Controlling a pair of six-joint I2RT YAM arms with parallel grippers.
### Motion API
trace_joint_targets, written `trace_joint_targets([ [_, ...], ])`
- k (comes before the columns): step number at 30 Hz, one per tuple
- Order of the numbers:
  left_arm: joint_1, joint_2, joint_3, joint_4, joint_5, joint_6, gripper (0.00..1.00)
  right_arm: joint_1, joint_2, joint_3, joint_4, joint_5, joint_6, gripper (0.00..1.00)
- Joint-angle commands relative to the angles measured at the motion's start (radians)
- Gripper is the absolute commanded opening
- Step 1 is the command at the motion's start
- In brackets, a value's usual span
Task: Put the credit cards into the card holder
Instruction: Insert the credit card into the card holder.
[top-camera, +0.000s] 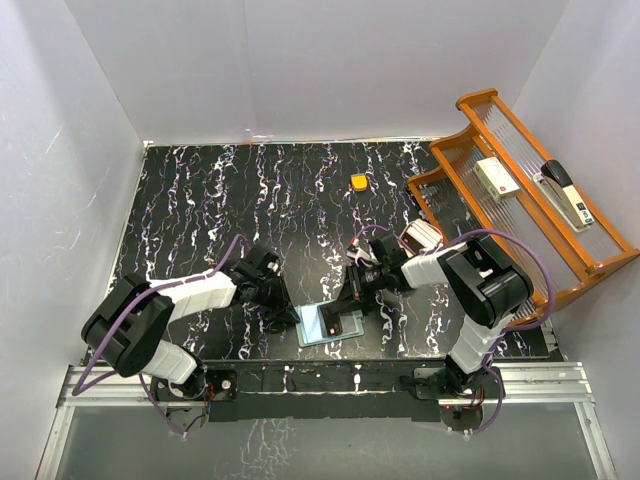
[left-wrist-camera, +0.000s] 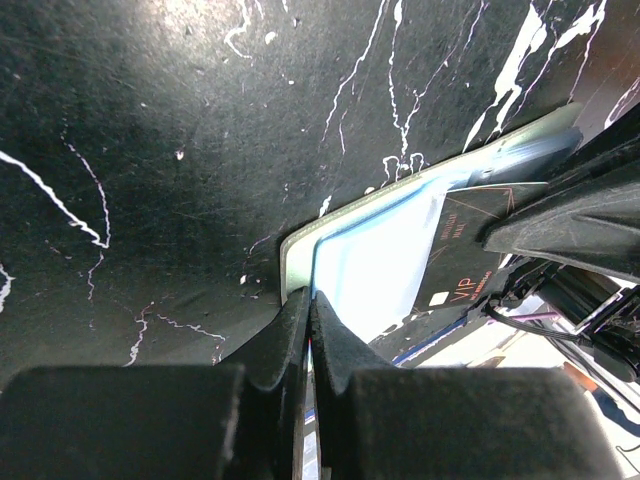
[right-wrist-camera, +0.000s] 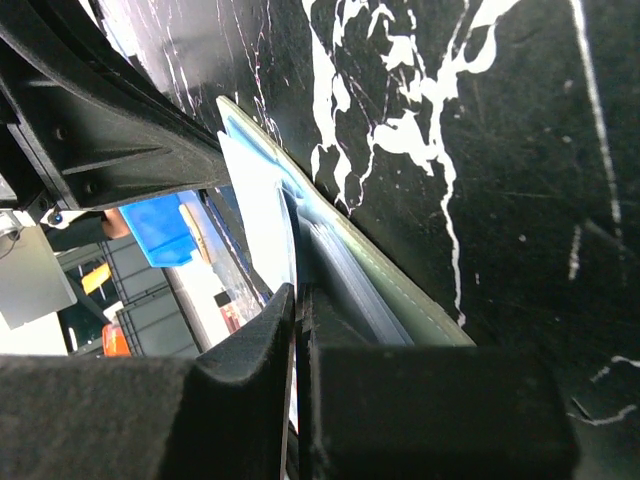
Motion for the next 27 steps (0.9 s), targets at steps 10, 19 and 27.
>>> trace_joint_targets([
  [10,-0.016,0.061,-0.049,0.000,-0.125,0.011,0.00,0.049,-0.051,-0.005,-0.051,0.182,-0.006,0.07],
  [19,-0.016,0.054,-0.044,-0.004,-0.129,0.015,0.00,0.064,-0.192,0.120,-0.404,0.423,-0.111,0.35],
  [27,-0.016,0.059,-0.044,0.014,-0.118,0.014,0.00,0.087,-0.236,0.113,-0.407,0.425,-0.086,0.43],
])
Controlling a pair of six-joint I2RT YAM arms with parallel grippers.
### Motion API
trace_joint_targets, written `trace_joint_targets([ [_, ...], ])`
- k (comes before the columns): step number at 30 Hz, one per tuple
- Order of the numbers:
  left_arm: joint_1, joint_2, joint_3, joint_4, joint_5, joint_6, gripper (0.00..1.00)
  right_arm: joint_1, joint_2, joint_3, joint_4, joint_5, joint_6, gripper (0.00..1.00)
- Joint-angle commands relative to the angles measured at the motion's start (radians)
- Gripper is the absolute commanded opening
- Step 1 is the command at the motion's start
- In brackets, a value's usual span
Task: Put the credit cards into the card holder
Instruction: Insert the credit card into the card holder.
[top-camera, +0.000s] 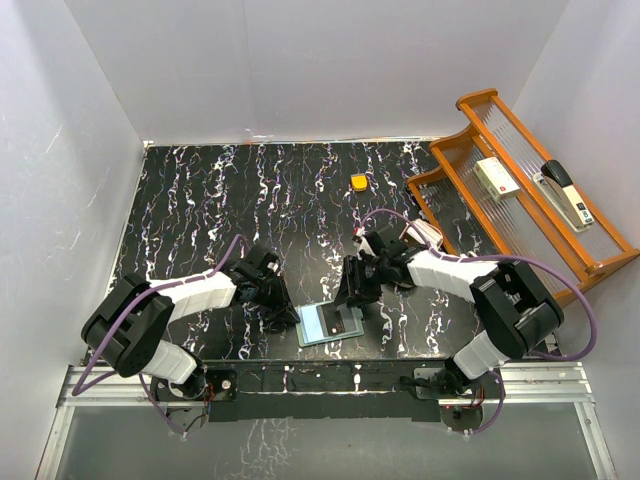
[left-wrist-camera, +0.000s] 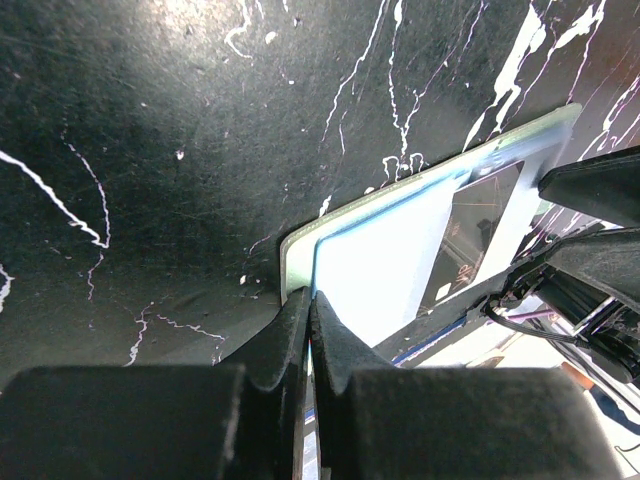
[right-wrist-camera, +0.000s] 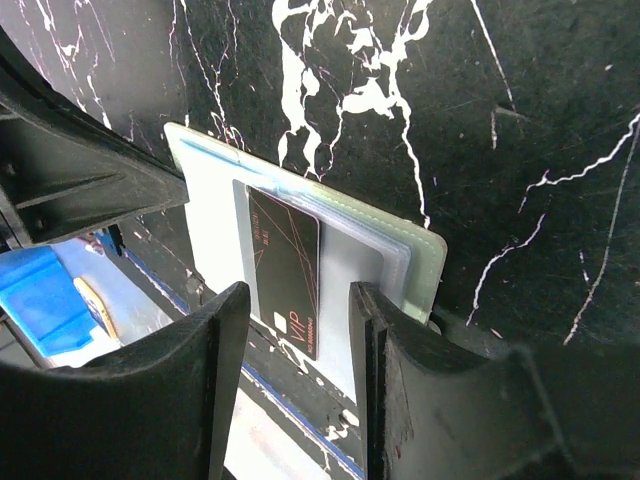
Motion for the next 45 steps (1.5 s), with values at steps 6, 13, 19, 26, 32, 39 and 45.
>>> trace_joint_targets([
  [6,-0.017,0.061,-0.045,0.017,-0.109,0.014,0.00,0.082,0.031,0.026,0.008,0.063,0.024,0.43],
  [13,-0.017,0.045,-0.053,0.031,-0.098,0.002,0.00,0.153,0.064,0.042,0.049,0.076,0.072,0.43],
  [19,-0.017,0.049,-0.048,0.043,-0.086,-0.001,0.00,0.188,0.073,0.066,0.089,0.066,0.097,0.41],
  [26,-0.016,0.071,-0.015,0.031,-0.088,0.018,0.00,0.206,0.099,0.063,0.173,0.035,0.109,0.41],
  [32,-0.017,0.066,0.042,-0.017,-0.121,0.036,0.01,0.221,0.083,0.064,0.194,0.020,0.125,0.41],
  [39,-0.017,-0.009,0.094,-0.092,-0.165,0.036,0.14,0.221,0.021,0.126,0.005,0.111,0.042,0.42],
  [45,-0.017,-0.145,0.129,-0.170,-0.223,0.035,0.35,0.210,-0.031,0.191,-0.146,0.218,-0.058,0.44],
])
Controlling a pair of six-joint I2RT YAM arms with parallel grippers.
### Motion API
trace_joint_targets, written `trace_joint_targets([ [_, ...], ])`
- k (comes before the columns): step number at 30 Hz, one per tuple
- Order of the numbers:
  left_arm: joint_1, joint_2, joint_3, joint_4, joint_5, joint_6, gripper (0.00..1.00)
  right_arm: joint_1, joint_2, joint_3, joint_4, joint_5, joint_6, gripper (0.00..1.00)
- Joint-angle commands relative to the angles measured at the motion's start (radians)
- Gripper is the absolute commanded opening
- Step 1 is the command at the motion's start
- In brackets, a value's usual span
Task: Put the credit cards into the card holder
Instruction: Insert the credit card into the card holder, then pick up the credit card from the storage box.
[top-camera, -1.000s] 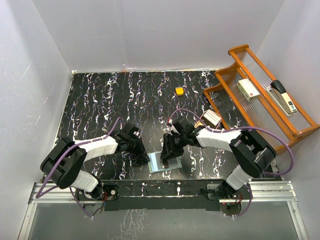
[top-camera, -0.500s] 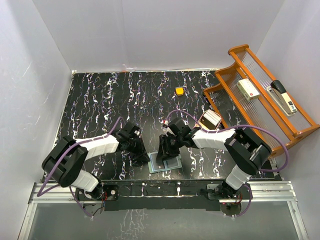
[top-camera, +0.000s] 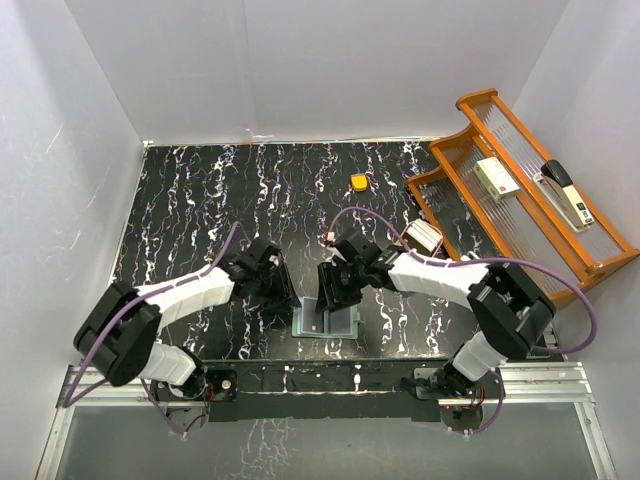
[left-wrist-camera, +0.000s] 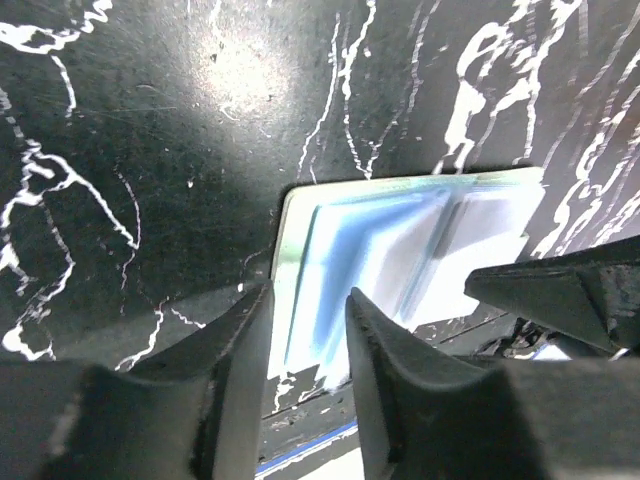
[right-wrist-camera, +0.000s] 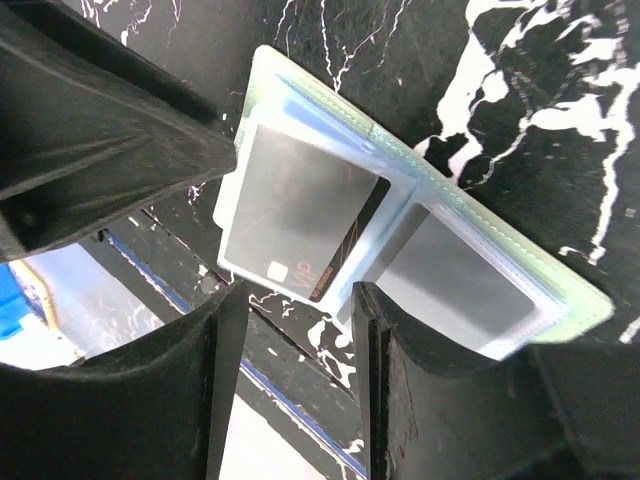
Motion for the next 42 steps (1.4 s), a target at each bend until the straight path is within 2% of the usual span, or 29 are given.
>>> trace_joint_targets([
  [1,0.002,-0.127,0.050,-0.087,-0.091,0.013,0.39,-0.010,-0.072,0.095,-0.136,0.117,-0.107,0.44],
  [6,0.002,-0.223,0.059,-0.150,-0.109,0.036,0.50,-0.062,-0.085,0.197,-0.277,0.259,-0.222,0.46],
  [13,0.002,-0.366,0.031,-0.216,-0.107,0.108,0.62,-0.142,-0.030,0.360,-0.436,0.592,-0.348,0.49],
  [14,0.002,-0.385,0.030,-0.226,-0.103,0.121,0.69,-0.156,-0.019,0.376,-0.443,0.632,-0.362,0.49],
  [16,0.002,-0.420,0.031,-0.244,-0.093,0.148,0.95,-0.184,0.001,0.394,-0.443,0.693,-0.394,0.49],
  [17,0.002,-0.431,0.034,-0.254,-0.088,0.163,0.98,-0.198,0.013,0.408,-0.450,0.726,-0.408,0.49],
  [22,0.002,-0.463,0.052,-0.298,-0.070,0.244,0.99,-0.277,0.066,0.453,-0.464,0.893,-0.494,0.51],
  [29,0.002,-0.539,0.014,-0.257,-0.056,0.261,0.99,-0.348,0.102,0.444,-0.416,0.947,-0.590,0.56],
  [42,0.002,-0.560,0.034,-0.285,-0.046,0.274,0.99,-0.376,0.225,0.437,-0.436,1.038,-0.635,0.54],
])
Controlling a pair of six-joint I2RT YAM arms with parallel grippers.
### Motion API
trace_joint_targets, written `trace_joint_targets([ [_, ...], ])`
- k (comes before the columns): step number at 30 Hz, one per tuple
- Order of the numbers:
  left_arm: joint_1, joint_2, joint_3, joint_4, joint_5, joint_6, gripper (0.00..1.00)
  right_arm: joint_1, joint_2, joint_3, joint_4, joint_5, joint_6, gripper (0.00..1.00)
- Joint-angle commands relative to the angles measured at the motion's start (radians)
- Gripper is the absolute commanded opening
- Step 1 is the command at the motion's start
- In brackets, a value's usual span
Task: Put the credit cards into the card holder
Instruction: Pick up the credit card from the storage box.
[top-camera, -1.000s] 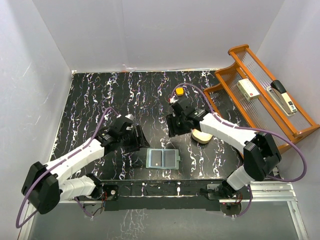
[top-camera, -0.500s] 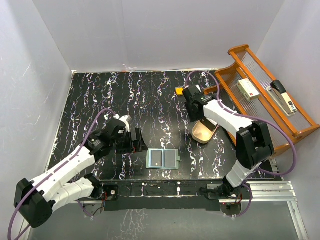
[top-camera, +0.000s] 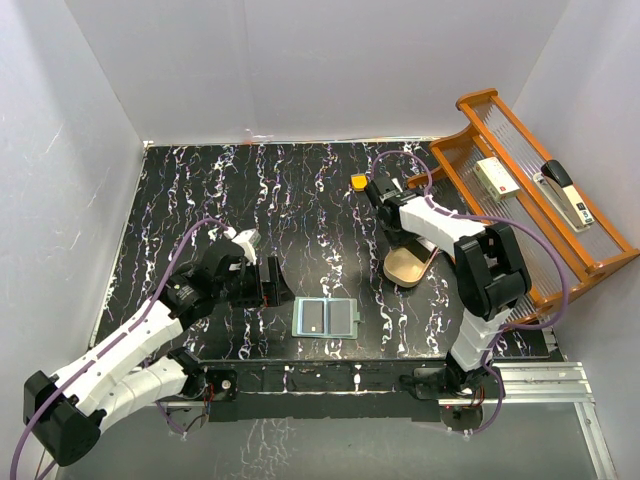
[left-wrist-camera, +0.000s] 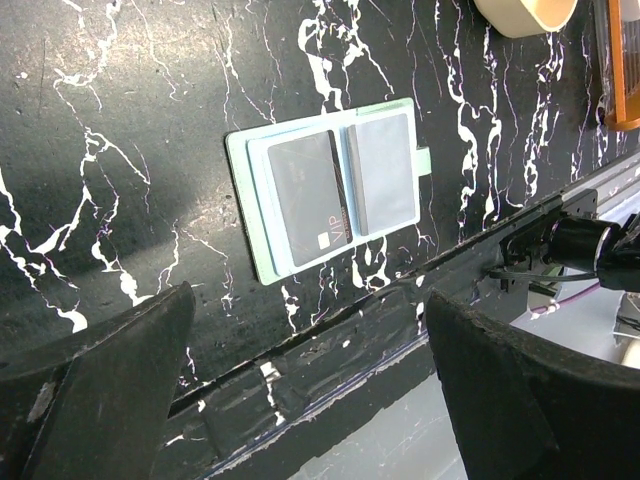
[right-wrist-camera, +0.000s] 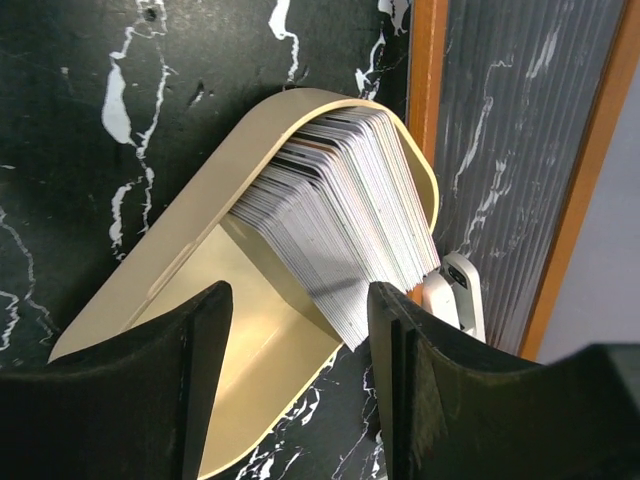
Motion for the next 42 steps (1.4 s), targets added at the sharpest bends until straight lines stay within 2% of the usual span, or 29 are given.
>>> trace_joint_targets([
  [1,0.000,-0.009,0.009,-0.026,0.020,0.022,0.99,-0.008,0.009,0.030,0.008,0.096,-0.022,0.53],
  [6,0.000,-0.001,0.009,-0.026,0.021,0.023,0.99,-0.015,0.006,0.031,0.002,0.128,-0.029,0.45],
  [15,0.000,-0.008,0.001,-0.018,0.025,0.019,0.99,-0.016,-0.009,0.021,0.004,0.101,-0.020,0.39],
  [18,0.000,0.002,0.006,-0.028,0.029,0.020,0.99,-0.016,-0.013,0.014,0.017,0.083,-0.028,0.39],
  [23,0.001,-0.015,0.002,-0.028,0.023,0.013,0.99,-0.016,0.000,0.001,0.027,0.080,-0.036,0.49],
  [26,0.000,-0.012,0.002,-0.030,0.017,0.012,0.99,-0.022,0.000,-0.004,0.032,0.080,-0.036,0.48],
  [42,0.001,0.006,0.002,-0.035,-0.010,0.004,0.99,-0.031,-0.077,0.030,0.006,0.060,-0.074,0.14],
])
